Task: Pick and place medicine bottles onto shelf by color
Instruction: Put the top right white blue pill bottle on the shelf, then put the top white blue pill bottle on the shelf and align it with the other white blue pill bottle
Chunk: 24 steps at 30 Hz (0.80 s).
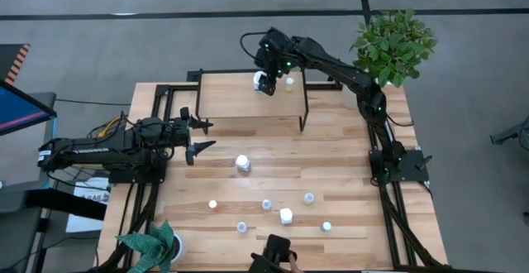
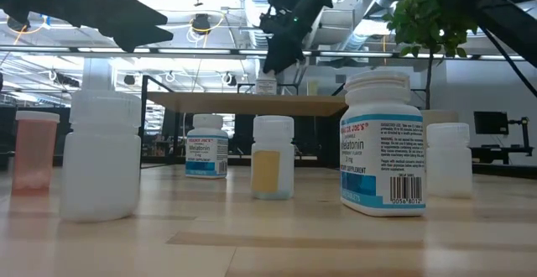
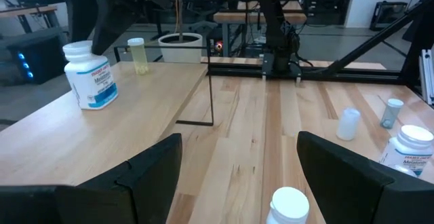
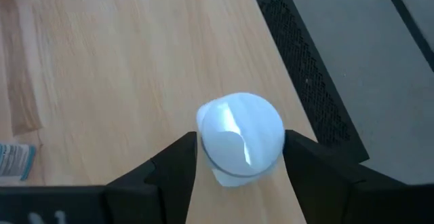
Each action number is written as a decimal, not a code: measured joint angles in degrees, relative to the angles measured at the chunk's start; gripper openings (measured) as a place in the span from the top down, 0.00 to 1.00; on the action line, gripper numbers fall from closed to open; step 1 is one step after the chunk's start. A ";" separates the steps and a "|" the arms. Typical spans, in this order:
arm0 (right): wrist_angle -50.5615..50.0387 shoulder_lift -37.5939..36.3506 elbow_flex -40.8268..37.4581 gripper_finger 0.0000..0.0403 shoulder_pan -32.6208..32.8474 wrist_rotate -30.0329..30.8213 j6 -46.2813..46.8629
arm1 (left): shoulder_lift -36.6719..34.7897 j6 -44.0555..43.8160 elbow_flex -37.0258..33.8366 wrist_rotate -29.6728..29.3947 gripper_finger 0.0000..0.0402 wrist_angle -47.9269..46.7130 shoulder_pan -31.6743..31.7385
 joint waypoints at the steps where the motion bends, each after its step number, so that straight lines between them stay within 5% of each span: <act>1: 0.08 -0.14 0.00 0.41 -0.02 0.00 -0.02 | 0.00 -0.01 0.00 0.00 0.30 -0.01 0.00; 13: 1.81 -4.87 0.44 0.40 0.91 0.45 -1.02 | 0.02 0.00 0.00 0.00 0.30 -0.02 0.00; 24: -24.77 -15.04 0.44 0.41 8.05 3.92 16.64 | 0.00 2.51 -0.02 -0.67 0.30 4.12 -0.02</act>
